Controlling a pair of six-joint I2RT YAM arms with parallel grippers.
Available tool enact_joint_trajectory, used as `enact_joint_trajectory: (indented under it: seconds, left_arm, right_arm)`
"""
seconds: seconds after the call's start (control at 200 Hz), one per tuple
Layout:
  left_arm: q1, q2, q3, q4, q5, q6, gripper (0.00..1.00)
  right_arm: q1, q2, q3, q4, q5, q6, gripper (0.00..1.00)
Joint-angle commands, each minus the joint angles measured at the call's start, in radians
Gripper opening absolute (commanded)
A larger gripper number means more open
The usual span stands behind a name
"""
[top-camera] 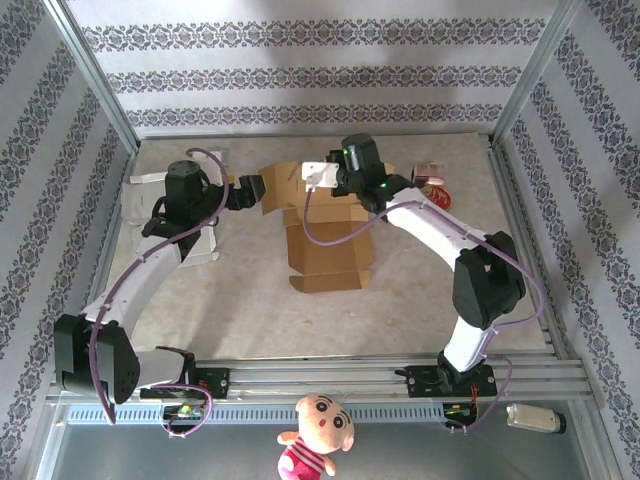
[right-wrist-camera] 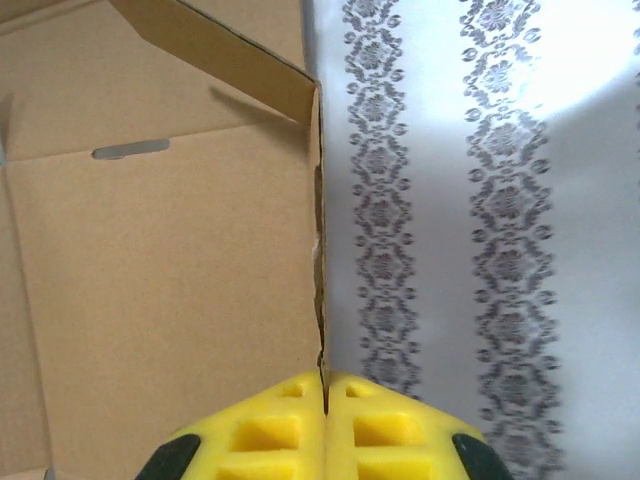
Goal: Fold the paper box
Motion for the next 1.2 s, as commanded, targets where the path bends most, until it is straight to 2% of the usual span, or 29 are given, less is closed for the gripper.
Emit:
enact_joint_trajectory:
  seconds: [0.0,0.075,0.19,0.285,0.475,0.71,0.819,1.194]
  left_arm:
    - [-0.007,0.023,0.001,-0.091,-0.033,-0.260,0.84]
    - [-0.008,0.051,-0.038,0.023,0.064,-0.433,0.78]
    - [-0.021,0.138,-0.091,0.343,0.219,-0.694,0.74]
    - [-0.028,0.219,-0.080,0.518,0.257,-0.813,0.70]
    - [-0.053,0.381,0.038,0.571,0.269,-0.849,0.66]
    - [-0.087,0.532,0.109,0.635,0.255,-0.883,0.60]
    - [-0.087,0.575,0.108,0.711,0.253,-0.923,0.56]
    - [-0.131,0.619,0.154,0.680,0.237,-0.906,0.46]
  right_arm:
    - [0.024,0.009,-0.081,0.203,0.228,-0.136,0.04]
    - [0.039,0.017,-0.136,0.303,0.242,-0.164,0.05]
    - [0.050,0.041,-0.196,0.444,0.264,-0.185,0.05]
    - [0.057,0.060,-0.242,0.544,0.269,-0.204,0.05]
    - [0.077,0.076,-0.316,0.672,0.276,-0.221,0.06]
    - [0.079,0.094,-0.363,0.716,0.279,-0.210,0.06]
    - [0.079,0.093,-0.380,0.721,0.271,-0.205,0.06]
    - [0.084,0.085,-0.369,0.717,0.254,-0.142,0.07]
